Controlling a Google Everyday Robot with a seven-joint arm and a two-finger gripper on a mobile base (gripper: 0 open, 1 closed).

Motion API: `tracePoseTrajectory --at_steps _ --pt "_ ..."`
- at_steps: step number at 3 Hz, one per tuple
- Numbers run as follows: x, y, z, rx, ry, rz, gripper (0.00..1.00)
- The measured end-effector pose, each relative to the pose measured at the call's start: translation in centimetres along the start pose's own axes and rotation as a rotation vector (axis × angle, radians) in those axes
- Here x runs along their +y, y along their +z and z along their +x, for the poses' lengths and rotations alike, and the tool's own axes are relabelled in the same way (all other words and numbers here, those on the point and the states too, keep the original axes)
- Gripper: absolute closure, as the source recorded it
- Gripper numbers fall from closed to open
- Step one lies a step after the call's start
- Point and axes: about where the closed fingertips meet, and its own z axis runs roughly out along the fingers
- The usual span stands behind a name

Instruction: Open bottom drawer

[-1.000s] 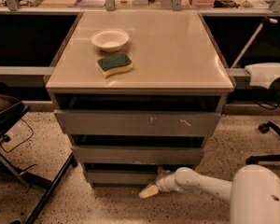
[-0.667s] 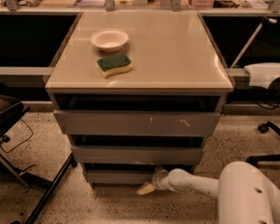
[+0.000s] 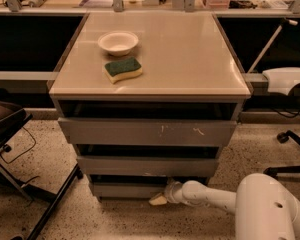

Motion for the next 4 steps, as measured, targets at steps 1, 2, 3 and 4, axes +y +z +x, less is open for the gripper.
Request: tracePoseTrajectory --at_steps 1,2,3,4 --pt "0.00 0.00 0.00 0.000 0.000 0.000 0.42" --pt "0.00 0.00 0.00 0.000 0.000 0.000 0.65" --pt "-0.29 -0.64 -0.20 0.000 0.000 0.000 0.89" --pt "-0.49 -0.99 -0.26 0.000 0.000 0.000 1.00"
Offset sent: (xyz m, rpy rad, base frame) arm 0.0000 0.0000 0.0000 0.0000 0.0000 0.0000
